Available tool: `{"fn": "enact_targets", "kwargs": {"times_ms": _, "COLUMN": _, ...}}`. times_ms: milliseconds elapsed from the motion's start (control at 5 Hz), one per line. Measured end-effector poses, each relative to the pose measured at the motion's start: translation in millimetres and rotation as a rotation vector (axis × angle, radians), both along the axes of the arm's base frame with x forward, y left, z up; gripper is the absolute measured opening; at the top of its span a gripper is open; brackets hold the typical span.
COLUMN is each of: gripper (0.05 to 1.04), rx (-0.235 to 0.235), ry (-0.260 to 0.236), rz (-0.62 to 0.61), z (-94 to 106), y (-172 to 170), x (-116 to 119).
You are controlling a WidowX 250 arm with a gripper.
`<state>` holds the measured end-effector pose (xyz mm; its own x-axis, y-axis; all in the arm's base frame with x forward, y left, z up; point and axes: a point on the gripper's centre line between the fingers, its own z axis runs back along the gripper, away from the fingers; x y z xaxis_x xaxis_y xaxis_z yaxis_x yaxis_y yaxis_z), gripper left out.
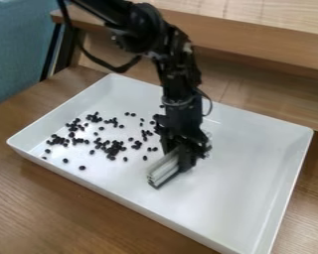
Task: Sweep into pile
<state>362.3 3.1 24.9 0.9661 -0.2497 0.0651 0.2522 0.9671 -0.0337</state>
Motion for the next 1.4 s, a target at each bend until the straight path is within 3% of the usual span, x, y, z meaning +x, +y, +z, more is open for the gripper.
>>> {"fn": "enact_targets", "kwargs": {"times_ms": 600, "gripper": 0.402, "rx": -0.022, "ry": -0.041, "rz": 0.022, "z": -1.7, "y": 44.4, "x": 2.7}}
{"fn": "enact_targets", "kwargs": {"times_ms": 1400, "gripper": 0.399, "rx": 0.000, "ry": -0.058, "rz": 0.171, "z": -1.3, "y": 104.9, "x": -0.3}}
